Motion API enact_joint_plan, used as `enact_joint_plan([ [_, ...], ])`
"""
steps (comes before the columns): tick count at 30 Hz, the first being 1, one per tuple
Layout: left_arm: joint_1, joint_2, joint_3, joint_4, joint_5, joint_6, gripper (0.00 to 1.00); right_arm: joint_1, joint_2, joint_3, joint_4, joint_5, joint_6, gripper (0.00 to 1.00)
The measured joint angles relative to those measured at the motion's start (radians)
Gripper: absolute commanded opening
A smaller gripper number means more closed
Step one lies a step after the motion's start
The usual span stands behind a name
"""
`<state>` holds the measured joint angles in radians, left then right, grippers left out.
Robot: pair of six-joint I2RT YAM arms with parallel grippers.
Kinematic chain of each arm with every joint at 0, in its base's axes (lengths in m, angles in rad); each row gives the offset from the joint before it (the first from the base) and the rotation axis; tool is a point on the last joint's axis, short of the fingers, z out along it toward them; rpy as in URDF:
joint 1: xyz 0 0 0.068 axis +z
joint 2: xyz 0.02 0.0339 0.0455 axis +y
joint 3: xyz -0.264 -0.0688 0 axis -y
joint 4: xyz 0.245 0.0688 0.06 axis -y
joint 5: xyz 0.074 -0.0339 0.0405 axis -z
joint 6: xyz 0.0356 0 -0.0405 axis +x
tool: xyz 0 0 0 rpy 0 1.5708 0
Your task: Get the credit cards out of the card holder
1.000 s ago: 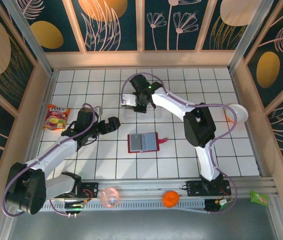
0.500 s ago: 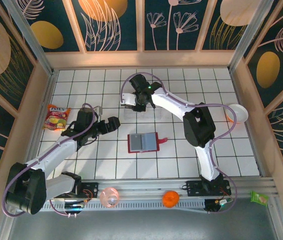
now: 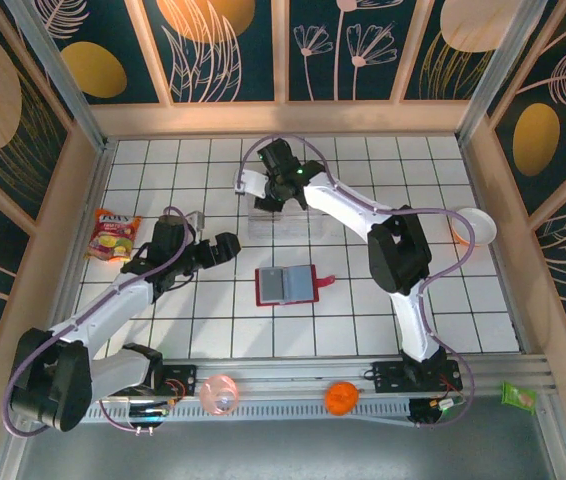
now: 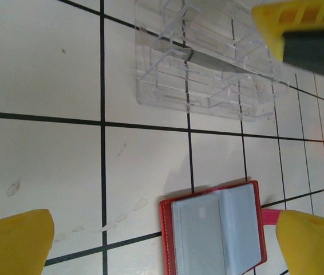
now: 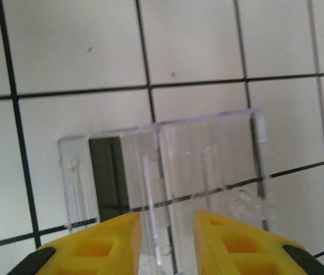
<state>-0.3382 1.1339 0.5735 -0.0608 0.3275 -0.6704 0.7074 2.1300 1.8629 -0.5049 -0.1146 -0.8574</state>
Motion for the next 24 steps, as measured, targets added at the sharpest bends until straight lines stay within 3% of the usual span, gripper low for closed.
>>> enact_joint_plan([
  [5, 0.005, -0.074, -0.009, 0.014, -0.023, -0.025, 0.99, -0.001, 0.0, 0.051, 0.062, -0.049, 0.153, 0.32],
  [10, 0.005, -0.126, -0.01, 0.024, -0.049, -0.039, 0.99, -0.01, -0.034, 0.031, 0.186, -0.108, 0.433, 0.31],
  [13, 0.005, -0.153, -0.013, 0.024, -0.068, -0.041, 0.99, -0.022, -0.123, -0.106, 0.276, -0.139, 0.638, 0.28],
  [20, 0.005, -0.172, -0.04, 0.031, -0.082, -0.042, 0.99, -0.023, -0.329, -0.452, 0.328, -0.146, 0.978, 0.0],
  [24, 0.005, -0.149, -0.061, 0.043, -0.074, -0.045, 0.99, 0.023, -0.338, -0.537, 0.266, -0.117, 1.067, 0.0],
])
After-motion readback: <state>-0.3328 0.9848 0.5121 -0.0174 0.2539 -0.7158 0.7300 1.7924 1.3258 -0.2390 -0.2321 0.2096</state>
